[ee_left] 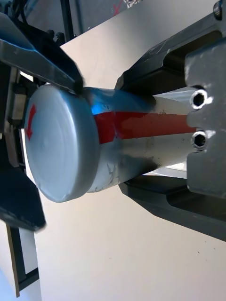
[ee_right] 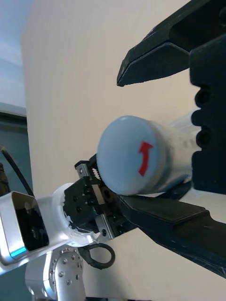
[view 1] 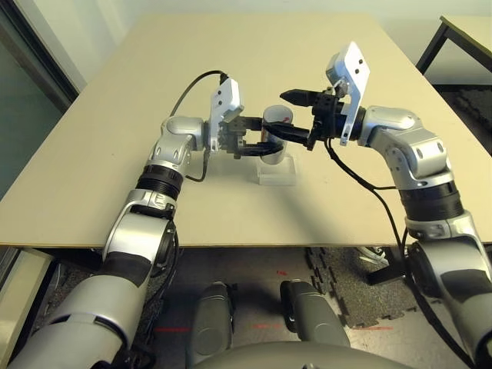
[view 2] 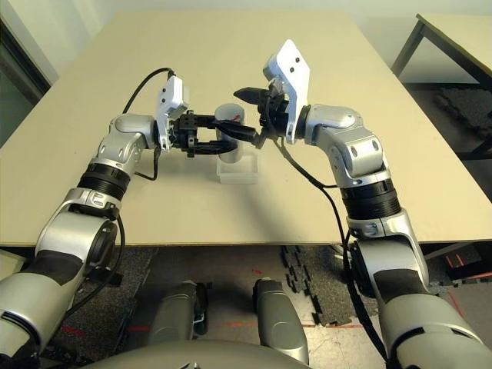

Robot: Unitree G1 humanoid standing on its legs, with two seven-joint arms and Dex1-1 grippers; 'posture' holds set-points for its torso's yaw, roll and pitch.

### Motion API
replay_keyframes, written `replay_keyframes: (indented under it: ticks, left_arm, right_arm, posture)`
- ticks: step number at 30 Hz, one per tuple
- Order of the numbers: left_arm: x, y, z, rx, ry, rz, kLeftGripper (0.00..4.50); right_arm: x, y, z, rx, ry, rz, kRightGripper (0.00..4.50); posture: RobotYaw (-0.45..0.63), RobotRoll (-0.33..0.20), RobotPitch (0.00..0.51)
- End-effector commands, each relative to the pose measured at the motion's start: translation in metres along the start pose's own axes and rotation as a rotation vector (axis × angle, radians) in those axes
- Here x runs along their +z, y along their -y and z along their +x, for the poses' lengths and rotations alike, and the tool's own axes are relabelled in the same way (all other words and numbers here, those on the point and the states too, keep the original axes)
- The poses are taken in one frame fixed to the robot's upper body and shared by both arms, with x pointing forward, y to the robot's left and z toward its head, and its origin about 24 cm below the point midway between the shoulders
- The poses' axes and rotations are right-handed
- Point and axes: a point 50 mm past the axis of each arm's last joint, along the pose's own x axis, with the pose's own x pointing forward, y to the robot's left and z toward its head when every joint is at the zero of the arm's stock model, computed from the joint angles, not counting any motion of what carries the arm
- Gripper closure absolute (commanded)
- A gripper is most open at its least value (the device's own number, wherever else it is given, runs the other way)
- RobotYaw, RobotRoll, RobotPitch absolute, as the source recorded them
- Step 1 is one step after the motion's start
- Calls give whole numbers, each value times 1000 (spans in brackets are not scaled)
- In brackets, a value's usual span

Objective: Pour the medicine from the bottle into the box.

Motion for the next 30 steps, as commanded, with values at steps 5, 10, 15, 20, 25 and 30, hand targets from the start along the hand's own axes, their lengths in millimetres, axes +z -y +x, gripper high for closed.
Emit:
replay_keyframes:
  ticks: [5,10,15,20,25,30]
  left_arm:
    - [-1,-1,-2,-15,-14,4,1826]
    - [0,-2,-3,-10,-12,6,1826]
    - [1,-3,-4,-2,-12,7,1826]
    - [1,-6,-8,20,-15,6,1826]
    - [0,-8,-8,32,-15,4,1826]
    - [0,-10,-5,46,-8,-1,1826]
  right_arm:
    - [5,11,-25,-112,12,35,0]
    - [6,12,-33,-131,8,44,0]
    - [4,11,-40,-131,-2,52,0]
    - [9,7,-42,-101,11,75,0]
    - [22,0,-29,-77,50,68,0]
    - [25,-3,-9,-114,72,77,0]
  posture:
    - [-186,0,93]
    - [-187,0,93]
    - [-187,0,93]
    - [-189,0,92]
    - [-191,0,89]
    - [-189,0,87]
